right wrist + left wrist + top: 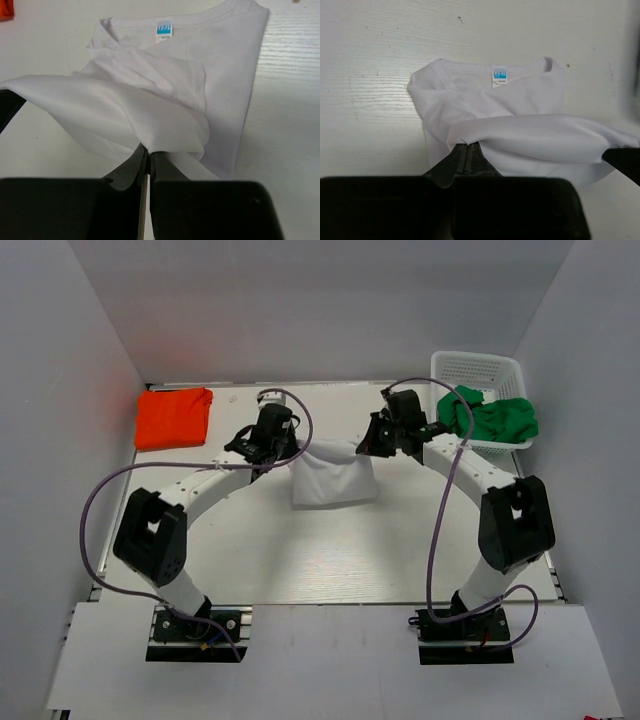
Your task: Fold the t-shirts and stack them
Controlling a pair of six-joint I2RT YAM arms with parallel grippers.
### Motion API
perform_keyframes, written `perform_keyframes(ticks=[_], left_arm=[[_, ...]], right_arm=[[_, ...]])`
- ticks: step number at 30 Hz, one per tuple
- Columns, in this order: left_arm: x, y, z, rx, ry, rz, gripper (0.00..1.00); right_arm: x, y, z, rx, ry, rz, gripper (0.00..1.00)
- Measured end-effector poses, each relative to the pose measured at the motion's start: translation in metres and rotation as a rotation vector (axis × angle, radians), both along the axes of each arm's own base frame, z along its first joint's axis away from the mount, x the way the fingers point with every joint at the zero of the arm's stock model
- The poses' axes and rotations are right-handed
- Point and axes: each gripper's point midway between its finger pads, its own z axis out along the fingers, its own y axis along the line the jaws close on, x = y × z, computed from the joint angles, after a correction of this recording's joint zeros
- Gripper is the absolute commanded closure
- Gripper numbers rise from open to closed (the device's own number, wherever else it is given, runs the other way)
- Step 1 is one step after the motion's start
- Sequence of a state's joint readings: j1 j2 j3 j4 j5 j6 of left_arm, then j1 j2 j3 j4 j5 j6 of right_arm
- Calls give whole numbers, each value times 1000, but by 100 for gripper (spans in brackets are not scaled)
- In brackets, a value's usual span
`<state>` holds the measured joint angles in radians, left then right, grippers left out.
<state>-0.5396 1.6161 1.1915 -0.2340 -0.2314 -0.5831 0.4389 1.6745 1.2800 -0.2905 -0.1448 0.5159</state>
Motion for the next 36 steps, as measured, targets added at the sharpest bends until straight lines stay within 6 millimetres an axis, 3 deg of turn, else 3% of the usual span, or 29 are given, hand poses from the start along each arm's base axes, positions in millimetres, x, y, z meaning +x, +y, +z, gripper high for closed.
perform_keyframes(ticks=[7, 8, 10, 11, 12, 13, 17, 20, 23, 29, 36], left_arm=[[35, 2, -31, 50, 53, 52, 100], [40, 4, -35, 57, 62, 62, 100], [52, 8, -44, 70, 79, 88, 99], [59, 10, -48, 74, 87, 102, 86], [68, 13, -53, 77, 94, 120, 34], [73, 19, -58, 91, 113, 138, 1], [102, 37, -71, 98, 146, 233, 0], [103, 52, -81, 100, 178, 259, 0], [91, 58, -89, 83, 203, 245, 0], [39, 40, -100, 16, 245, 87, 0], [21, 10, -125, -56, 291, -49, 40]], right_arm=[[33, 3, -23, 14, 54, -8, 100], [40, 4, -27, 17, 60, -9, 97], [54, 8, -35, 32, 73, -3, 82], [60, 10, -38, 41, 78, 1, 69], [69, 12, -44, 52, 78, 7, 19], [74, 14, -48, 62, 89, 7, 10], [96, 12, -53, 82, 75, 4, 10], [102, 7, -52, 76, 55, -16, 10], [98, 3, -54, 81, 44, -22, 10], [56, -9, -67, 74, 90, -29, 10], [31, -14, -64, 95, 84, -27, 10]])
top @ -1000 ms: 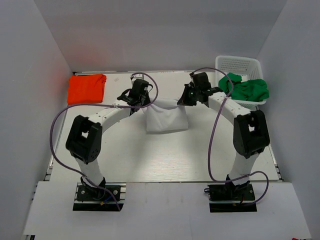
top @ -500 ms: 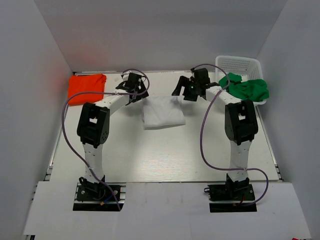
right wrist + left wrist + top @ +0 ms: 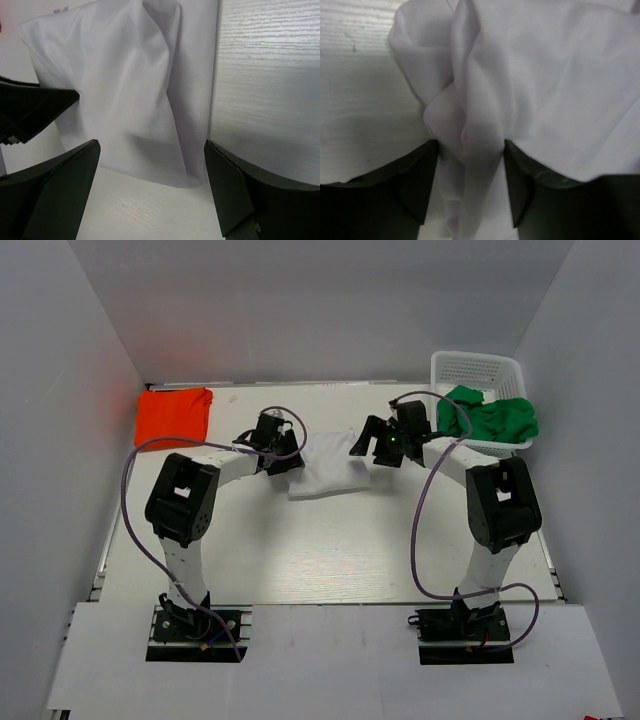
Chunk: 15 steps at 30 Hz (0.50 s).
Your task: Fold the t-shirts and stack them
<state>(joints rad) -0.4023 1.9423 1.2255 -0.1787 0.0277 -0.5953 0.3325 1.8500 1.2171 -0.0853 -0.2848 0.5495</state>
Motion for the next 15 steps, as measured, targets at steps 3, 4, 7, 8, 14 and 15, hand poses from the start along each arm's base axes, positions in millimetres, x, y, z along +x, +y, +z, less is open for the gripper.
perform_keyframes(ticks=[3, 4, 7, 8, 14, 15], left_arm=[[4, -4, -3, -8, -1, -6, 49], [4, -4, -5, -11, 0, -6, 52], [6, -6, -6, -21, -3, -10, 66], [6, -6, -7, -20, -4, -14, 71], [19, -8, -6, 25, -26, -61, 100], [22, -6, -5, 54, -27, -75, 100]], right_arm=[[-5, -1, 3, 7, -12, 1, 10], [-7, -2, 5, 9, -15, 1, 10], [-8, -2, 13, 22, -41, 1, 10], [-8, -1, 17, 28, -53, 1, 10], [-12, -2, 31, 51, -102, 5, 10], [-13, -2, 32, 52, -107, 5, 10]])
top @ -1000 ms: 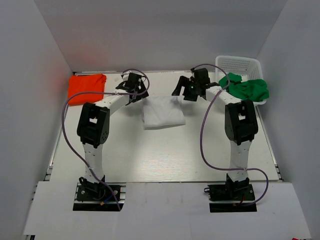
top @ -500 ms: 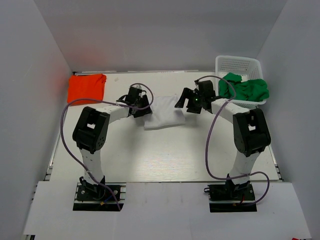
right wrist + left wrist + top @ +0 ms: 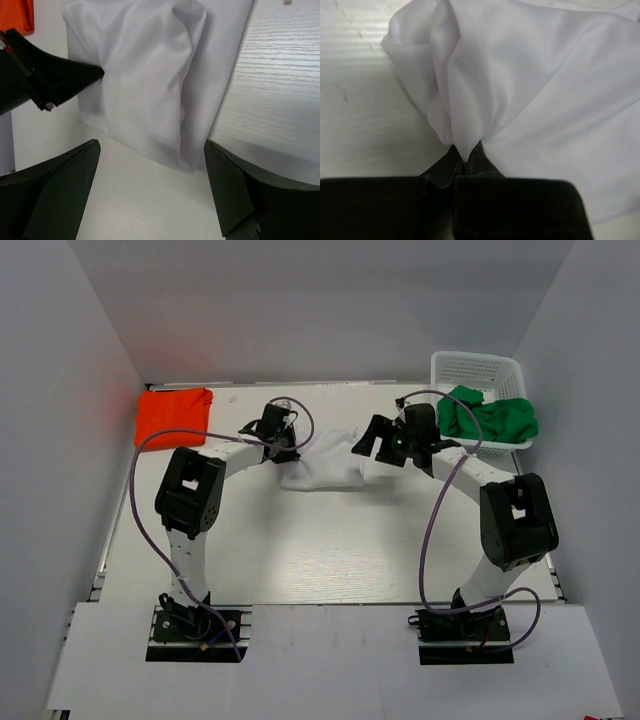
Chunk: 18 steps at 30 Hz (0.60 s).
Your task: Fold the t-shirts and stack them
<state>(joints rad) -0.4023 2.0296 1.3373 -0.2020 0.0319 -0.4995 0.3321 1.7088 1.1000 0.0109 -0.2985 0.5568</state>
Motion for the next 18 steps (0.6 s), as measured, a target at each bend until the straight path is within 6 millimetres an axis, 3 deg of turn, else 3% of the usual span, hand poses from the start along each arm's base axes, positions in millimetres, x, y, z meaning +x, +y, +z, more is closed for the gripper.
perform_keyframes(ticks=[5, 12, 18], left_arm=[[20, 10, 25, 127, -62, -79, 100], [57, 43, 84, 376, -202, -145, 100], [69, 91, 97, 544, -210, -180, 100]], right_arm=[[-7, -3, 2, -4, -17, 4, 10], [-5, -3, 4, -7, -46, 12, 10], [-3, -4, 5, -20, -63, 19, 10]])
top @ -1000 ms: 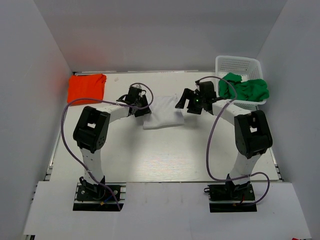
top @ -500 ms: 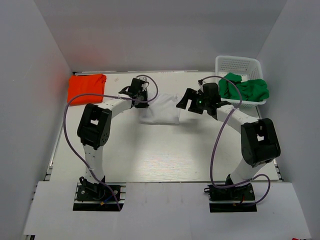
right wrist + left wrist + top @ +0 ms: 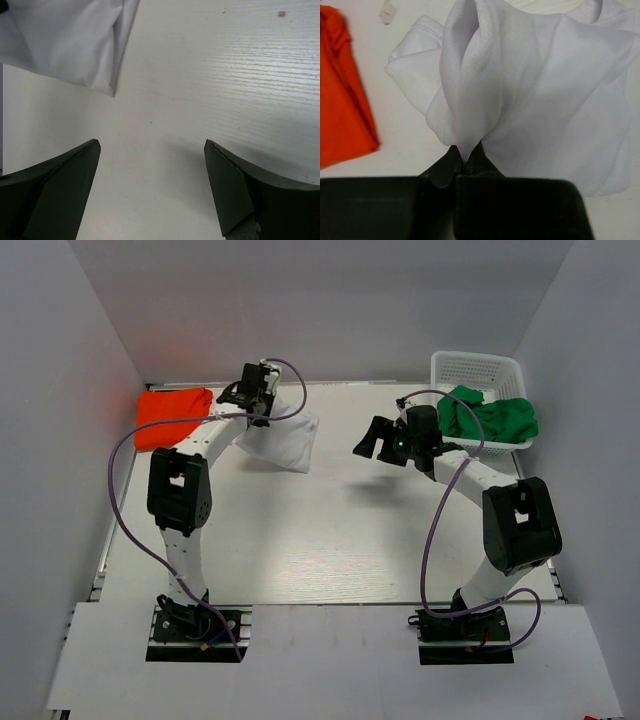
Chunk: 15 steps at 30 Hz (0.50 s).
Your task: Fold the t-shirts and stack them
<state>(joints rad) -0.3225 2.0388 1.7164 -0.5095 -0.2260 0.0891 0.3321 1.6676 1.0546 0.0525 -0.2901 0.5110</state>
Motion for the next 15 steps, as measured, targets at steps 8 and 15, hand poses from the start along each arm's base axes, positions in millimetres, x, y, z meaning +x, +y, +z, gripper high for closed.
perform_keyframes(ticks=[8, 15], left_arm=[[30, 90, 47, 83, -74, 87, 100], [31, 148, 55, 165, -61, 126, 100]], right_arm=[[3, -5, 10, -22, -42, -13, 10], [6, -9, 16, -42, -62, -26, 10]])
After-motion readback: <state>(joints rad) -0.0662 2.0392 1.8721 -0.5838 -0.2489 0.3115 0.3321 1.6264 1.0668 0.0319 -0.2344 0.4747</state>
